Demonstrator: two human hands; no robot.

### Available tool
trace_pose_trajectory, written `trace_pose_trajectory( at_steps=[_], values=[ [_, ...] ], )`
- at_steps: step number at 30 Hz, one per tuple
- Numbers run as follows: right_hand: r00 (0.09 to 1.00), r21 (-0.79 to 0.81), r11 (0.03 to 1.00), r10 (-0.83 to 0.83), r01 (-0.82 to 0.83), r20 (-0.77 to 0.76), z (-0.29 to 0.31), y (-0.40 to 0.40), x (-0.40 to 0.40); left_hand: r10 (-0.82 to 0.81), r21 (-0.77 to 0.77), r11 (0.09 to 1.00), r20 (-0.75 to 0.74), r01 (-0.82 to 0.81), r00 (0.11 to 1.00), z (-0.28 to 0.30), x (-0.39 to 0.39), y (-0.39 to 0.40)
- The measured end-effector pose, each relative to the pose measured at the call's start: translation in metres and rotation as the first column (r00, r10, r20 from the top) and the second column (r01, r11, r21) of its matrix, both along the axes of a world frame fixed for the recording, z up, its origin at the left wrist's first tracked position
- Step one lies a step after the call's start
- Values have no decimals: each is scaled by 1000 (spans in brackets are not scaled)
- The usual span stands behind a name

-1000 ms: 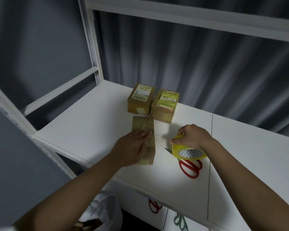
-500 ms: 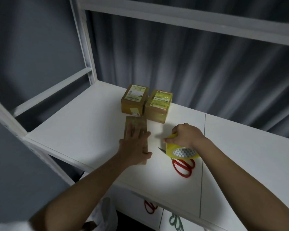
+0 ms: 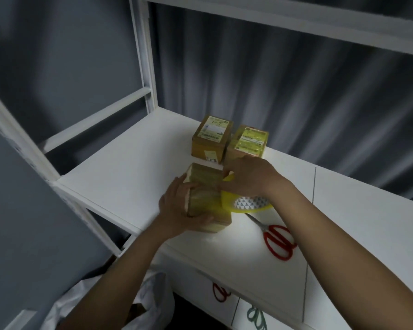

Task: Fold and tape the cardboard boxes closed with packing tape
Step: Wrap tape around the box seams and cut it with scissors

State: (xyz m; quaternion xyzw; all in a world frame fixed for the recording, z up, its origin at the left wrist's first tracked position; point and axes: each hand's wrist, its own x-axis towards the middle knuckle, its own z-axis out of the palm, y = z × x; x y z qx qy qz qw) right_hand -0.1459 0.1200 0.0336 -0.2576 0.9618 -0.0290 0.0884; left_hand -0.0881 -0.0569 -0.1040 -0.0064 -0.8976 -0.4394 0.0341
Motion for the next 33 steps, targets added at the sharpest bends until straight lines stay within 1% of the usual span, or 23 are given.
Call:
trace_pose_trajectory(
  at_steps=[1,2,3,4,6,7,9,11,12,13,15,16,20,21,22,24,25,27,29,30,31,32,33],
  values=[
    [999,-51,999,12,-9,45,3,-1,-1,-31,-132,991,-38,25,999,2,-1,-5],
    [996,-127,992,16,-5,85,7,1,-3,-85,-217,974,-59,70,995,4,-4,-11],
    [993,-211,977,11,14,115,10,5,-6,-136,-247,961,-40,122,990,6,-6,-17],
    [991,-291,956,-2,42,136,10,10,-9,-170,-236,958,-2,165,985,11,-7,-22],
    [976,-427,894,-43,134,215,6,17,-10,-187,-186,962,93,202,978,19,-4,-30],
    [960,-494,848,-57,191,274,1,19,-8,-182,-177,963,121,201,976,21,-2,-33],
    [934,-618,735,-55,278,354,-9,17,-2,-177,-218,955,125,201,976,19,-3,-35],
    [928,-693,649,-57,315,369,-15,14,4,-198,-261,939,115,222,973,10,-6,-35],
    [927,-705,630,-64,325,370,-15,12,5,-197,-244,945,114,220,974,5,-6,-36],
    [927,-706,628,-73,329,367,-15,11,4,-188,-194,959,122,209,975,2,-6,-36],
    [938,-689,658,-76,302,338,-14,10,3,-169,-93,979,141,183,975,0,-3,-35],
    [946,-670,688,-76,278,314,-13,11,3,-163,-90,980,139,176,977,-1,-2,-35],
    [955,-544,806,-84,233,285,-12,26,4,-167,-238,953,109,189,980,-6,-6,-37],
    [953,-490,836,-116,245,280,-13,34,2,-171,-250,948,114,195,979,-5,-6,-37],
    [952,-398,881,-161,257,258,-16,42,0,-179,-263,942,131,209,975,-3,-6,-36],
    [955,-125,957,-238,262,175,-25,52,-2,-196,-303,923,165,239,967,2,-5,-36],
    [954,-34,963,-261,268,150,-31,55,-2,-203,-326,911,177,252,963,2,-6,-36],
    [950,11,960,-278,279,145,-40,55,-3,-224,-363,887,203,285,953,2,-7,-34],
    [958,52,964,-264,260,112,-45,53,-3,-249,-434,838,235,331,940,5,-10,-36],
    [962,83,965,-255,248,99,-48,52,-3,-278,-486,796,235,361,931,6,-10,-36],
    [963,103,965,-252,242,95,-51,52,-3,-325,-549,743,204,383,923,7,-8,-35],
    [964,112,964,-251,241,93,-53,52,-3,-387,-620,689,121,374,914,7,-5,-33],
    [964,114,964,-249,239,91,-54,51,-3,-447,-692,642,11,329,895,4,-1,-30]
  ],
)
